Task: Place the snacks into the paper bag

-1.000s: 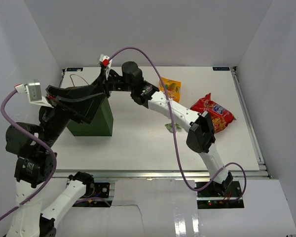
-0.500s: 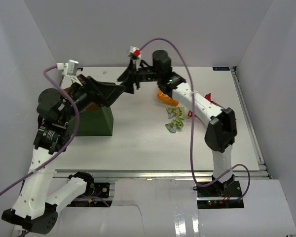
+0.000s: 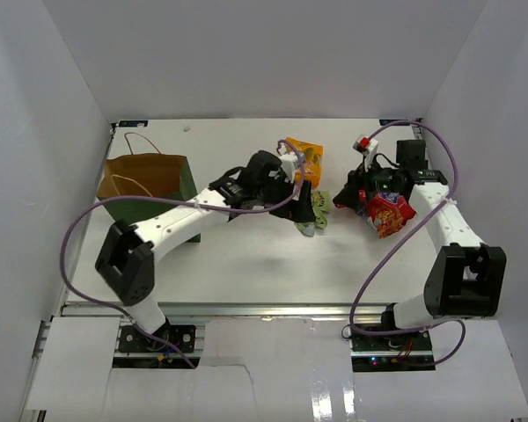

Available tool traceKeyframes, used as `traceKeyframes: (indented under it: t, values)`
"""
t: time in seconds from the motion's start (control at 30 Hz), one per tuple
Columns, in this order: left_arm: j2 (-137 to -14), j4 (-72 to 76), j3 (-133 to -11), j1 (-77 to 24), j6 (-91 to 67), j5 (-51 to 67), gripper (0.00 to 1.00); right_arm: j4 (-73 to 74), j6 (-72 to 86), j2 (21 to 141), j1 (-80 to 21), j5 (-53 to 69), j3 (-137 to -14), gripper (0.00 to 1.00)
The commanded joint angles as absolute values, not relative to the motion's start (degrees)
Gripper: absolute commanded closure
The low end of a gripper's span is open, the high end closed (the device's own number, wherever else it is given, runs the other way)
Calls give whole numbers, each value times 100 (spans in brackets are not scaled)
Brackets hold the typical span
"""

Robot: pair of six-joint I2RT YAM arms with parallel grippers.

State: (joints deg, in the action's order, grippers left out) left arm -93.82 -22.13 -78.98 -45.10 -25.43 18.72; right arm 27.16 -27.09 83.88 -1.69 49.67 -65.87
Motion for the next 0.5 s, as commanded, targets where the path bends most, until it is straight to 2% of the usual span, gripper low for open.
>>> traceKeyframes:
  t: [0.0, 0.17, 0.47]
  values:
    - [-9930, -2435, -8252, -4614, -1269, 1468, 4, 3182, -3586, 7840, -97, 4948, -6312, 20]
    - [-10984, -2321, -8727, -4798, -511, 1284, 4, 3182, -3656, 7804, 255, 5141, -6363, 20]
    - [-11803, -1978, -9113, -5097, 156, 731, 6, 3190, -3612, 8077, 404, 5370, -6557, 20]
